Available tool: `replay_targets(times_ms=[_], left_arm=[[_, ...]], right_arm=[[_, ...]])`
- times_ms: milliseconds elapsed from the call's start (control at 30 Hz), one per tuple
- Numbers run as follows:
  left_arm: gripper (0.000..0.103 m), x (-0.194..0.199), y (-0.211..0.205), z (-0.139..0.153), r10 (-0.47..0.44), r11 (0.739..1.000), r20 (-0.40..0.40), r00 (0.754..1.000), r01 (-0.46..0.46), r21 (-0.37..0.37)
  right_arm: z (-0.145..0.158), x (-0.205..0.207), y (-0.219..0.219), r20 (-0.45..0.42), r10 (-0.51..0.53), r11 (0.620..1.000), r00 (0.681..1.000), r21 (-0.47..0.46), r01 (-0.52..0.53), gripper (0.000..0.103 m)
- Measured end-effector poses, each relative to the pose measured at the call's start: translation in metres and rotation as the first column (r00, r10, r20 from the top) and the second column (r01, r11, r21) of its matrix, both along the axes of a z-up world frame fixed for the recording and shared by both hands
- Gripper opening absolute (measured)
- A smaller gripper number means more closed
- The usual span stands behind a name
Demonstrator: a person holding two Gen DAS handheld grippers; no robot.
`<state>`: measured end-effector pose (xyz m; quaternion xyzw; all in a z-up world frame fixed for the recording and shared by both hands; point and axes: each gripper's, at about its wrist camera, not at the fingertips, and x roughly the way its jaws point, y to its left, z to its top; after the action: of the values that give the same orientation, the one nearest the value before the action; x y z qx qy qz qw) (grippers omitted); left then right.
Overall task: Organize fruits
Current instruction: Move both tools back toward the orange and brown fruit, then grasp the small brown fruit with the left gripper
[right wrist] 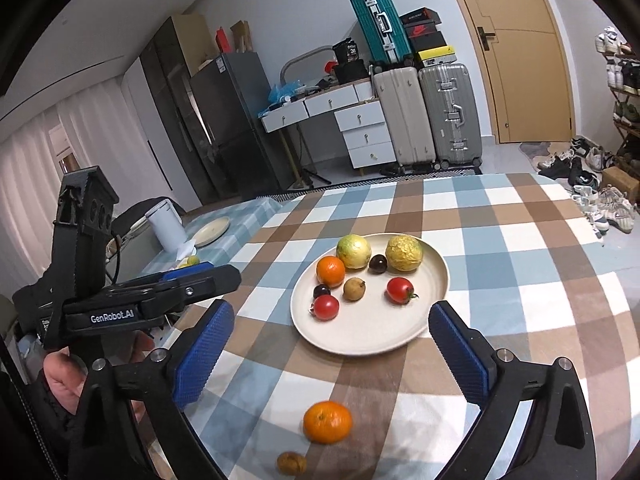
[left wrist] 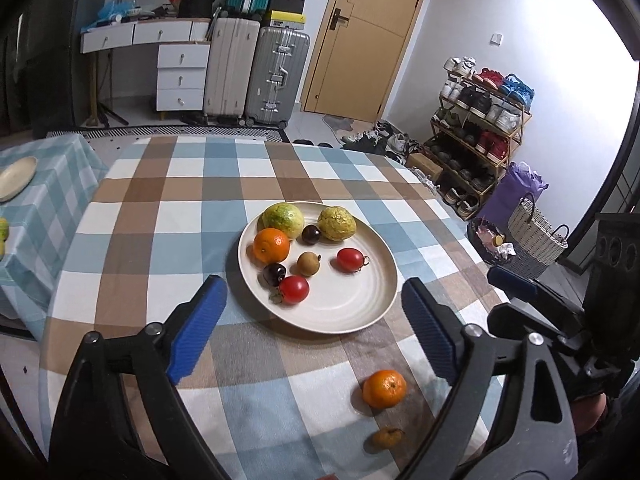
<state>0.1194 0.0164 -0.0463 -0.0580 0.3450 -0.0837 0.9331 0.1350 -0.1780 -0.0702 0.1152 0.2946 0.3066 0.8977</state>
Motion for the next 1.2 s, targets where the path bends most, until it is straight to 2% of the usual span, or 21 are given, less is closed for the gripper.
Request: replay_targets(times_ms=[133,233,667,1000,1200], left_arm=[[0.100,-0.020,-0.007,0.004,-0.003,1.000,0.015,1.000,0.003,0.005],[0.102,-0.032,-0.013,0.003,0.000,1.000,0.019,1.000,0.000,0.019],[0.102,-0.074,-0.041,-0.027,-0.037,0.997,-0.036,0.999,0.040,0.066],[0.102,-0.080,-0.060,-0.066,-0.091,0.994,-0.143,0.985,0.099,0.053],[0.102,-0.078,-0.072,-0.089,-0.114,0.989,-0.193,0.975,0.130,0.073]], right_arm=[[0.001,-0.014,-0.008,0.005,-0.018,1.000,1.000,0.005,0.018,0.101],[0.001,-0.026,-0.013,0.000,-0.036,0.999,0.999,-0.001,0.036,0.102],[-0.006,-0.076,-0.029,0.016,-0.113,0.992,0.993,-0.047,0.114,0.103],[-0.020,-0.099,-0.033,-0.009,-0.142,0.986,0.990,-0.084,0.141,0.103],[-0.028,-0.105,-0.038,-0.019,-0.155,0.984,0.988,-0.093,0.153,0.103]])
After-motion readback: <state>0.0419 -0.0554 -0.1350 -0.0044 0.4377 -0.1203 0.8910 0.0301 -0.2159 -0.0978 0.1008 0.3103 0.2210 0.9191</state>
